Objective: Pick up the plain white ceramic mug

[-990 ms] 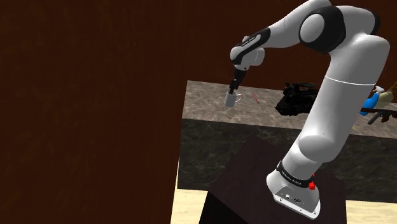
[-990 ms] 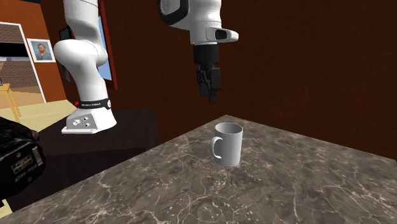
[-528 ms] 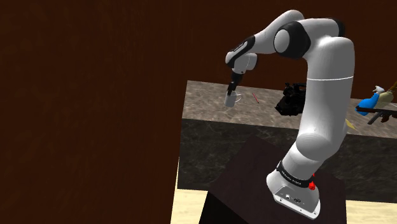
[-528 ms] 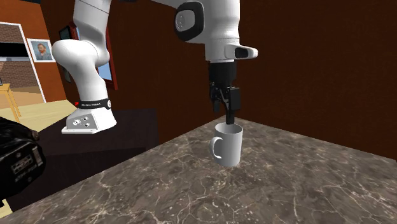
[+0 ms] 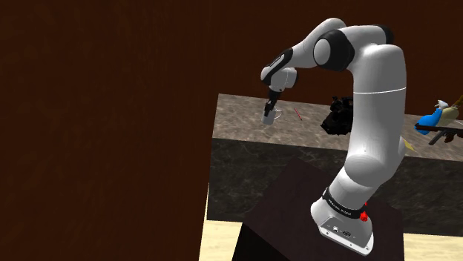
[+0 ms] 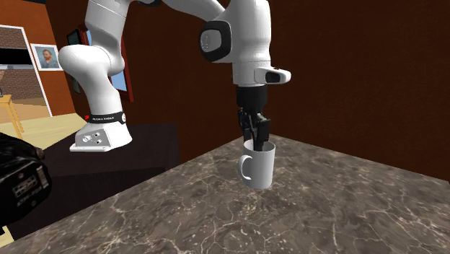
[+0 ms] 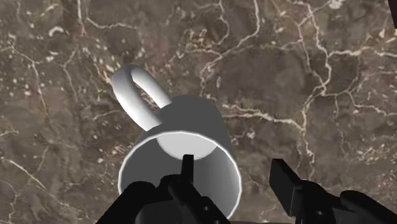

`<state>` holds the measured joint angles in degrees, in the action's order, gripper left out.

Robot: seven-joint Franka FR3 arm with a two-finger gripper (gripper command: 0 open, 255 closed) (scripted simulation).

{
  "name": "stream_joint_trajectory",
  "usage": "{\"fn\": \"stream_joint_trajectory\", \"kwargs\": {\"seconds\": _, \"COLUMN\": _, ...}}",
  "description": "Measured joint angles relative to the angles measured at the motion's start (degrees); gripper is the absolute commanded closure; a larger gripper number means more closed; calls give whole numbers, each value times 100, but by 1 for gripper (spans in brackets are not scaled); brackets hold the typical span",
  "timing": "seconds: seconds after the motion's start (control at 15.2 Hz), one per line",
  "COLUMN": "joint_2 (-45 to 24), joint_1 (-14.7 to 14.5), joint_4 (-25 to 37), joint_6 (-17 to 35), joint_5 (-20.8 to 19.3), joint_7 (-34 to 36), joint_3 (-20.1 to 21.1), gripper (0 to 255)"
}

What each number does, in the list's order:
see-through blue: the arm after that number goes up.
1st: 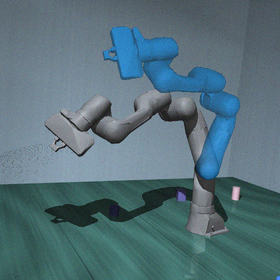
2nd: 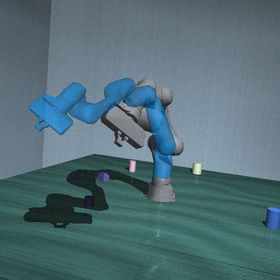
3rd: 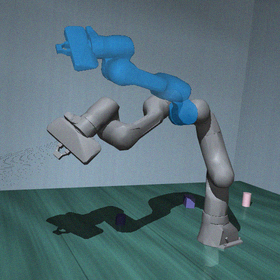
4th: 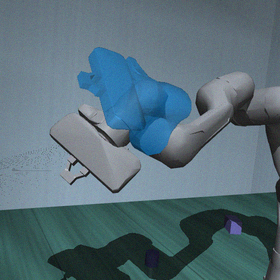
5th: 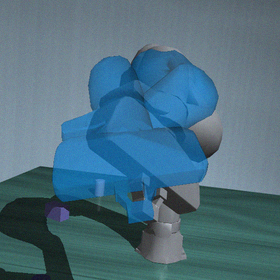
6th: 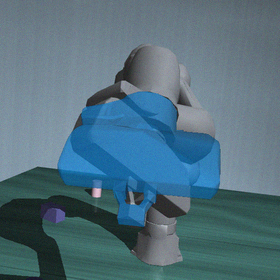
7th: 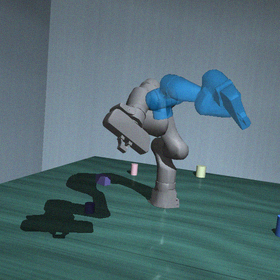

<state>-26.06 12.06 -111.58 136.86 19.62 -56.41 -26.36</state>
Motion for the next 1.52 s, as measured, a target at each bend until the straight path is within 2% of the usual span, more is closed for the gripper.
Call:
{"fn": "stream_joint_trajectory", "kwargs": {"seconds": 0.73, "joint_2": 44, "joint_1": -15, "joint_4": 5, "joint_6": -42, "joint_5": -29, "joint_7": 21, "joint_3": -19, "gripper": 255}}
{"fn": "stream_joint_trajectory", "kwargs": {"seconds": 1.52, "joint_2": 610, "joint_1": -179, "joint_4": 183, "joint_6": -718, "joint_5": -445, "joint_7": 306, "joint_3": -248, "gripper": 255}}
